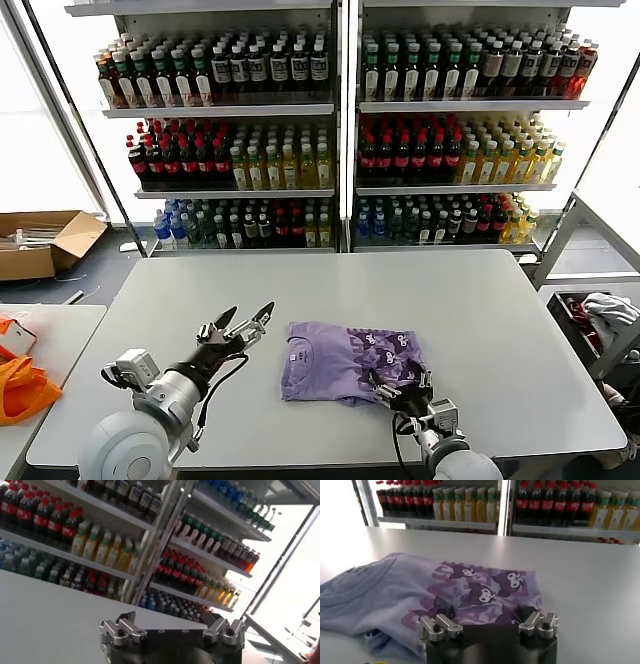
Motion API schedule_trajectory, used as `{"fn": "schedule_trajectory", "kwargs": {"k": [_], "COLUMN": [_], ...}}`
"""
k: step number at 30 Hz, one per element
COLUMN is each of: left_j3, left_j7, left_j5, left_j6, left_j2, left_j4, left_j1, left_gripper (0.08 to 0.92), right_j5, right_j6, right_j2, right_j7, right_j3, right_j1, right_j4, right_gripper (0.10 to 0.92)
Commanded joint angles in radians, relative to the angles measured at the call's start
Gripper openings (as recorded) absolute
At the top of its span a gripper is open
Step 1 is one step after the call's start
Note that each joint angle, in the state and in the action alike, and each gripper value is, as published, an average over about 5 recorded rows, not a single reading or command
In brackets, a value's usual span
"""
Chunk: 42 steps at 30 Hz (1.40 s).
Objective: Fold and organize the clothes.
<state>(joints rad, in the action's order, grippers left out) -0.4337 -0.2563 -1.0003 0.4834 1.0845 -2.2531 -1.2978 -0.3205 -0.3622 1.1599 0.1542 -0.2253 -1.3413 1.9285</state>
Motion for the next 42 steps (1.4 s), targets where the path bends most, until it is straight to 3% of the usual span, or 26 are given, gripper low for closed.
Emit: {"fn": "schedule_trajectory", "kwargs": {"k": [1,6,15,20,26,34,38,42], "left_j3": [0.003,0.008,0.002,-0.033,-0.043,-0.042,-0.059,-0.121], "left_j7": [0.006,0.009,0.017,0.042,0.059,0.071,0.096,0.189], "left_j5": [0.013,0.019,0.053,0.074,0.081,0.083,0.106,0.194], "left_j6": [-0.006,-0.008,-0.016,-0.034,-0.044,-0.047,-0.052,-0.080], "left_j2": [0.002,0.005,0.014,-0.001,-0.005,-0.006,-0.005,-0.012], "left_j4": [0.006,0.006,0.011,0.030,0.052,0.059,0.062,0.051], "left_j1": [-0.010,-0.014,-0.024,-0.038,-0.040,-0.039,-0.043,-0.075], "left_gripper": [0.823,0.823,0.823,0.823,0.822,0.823,0.823,0.823], "right_j5": [0.016,0.018,0.092,0.009,-0.081,-0.112,-0.145,-0.129], "right_j6": [0.227,0.208,0.121,0.005,-0.019,0.154,0.191,0.263], "right_j2": [0.012,0.014,0.186,0.191,0.126,-0.027,-0.071,-0.042], "right_j7": [0.006,0.036,0.071,0.073,0.098,0.042,-0.051,-0.143], "right_j3": [-0.011,0.060,0.245,0.295,0.277,-0.011,-0.266,-0.479], "right_j1": [-0.031,0.109,0.248,0.252,0.236,0.129,-0.015,-0.199], "right_j4": [0.153,0.164,-0.220,-0.260,-0.134,0.296,0.351,0.329], "right_gripper": [0.823,0.823,0.823,0.823,0.823,0.823,0.823,0.823]}}
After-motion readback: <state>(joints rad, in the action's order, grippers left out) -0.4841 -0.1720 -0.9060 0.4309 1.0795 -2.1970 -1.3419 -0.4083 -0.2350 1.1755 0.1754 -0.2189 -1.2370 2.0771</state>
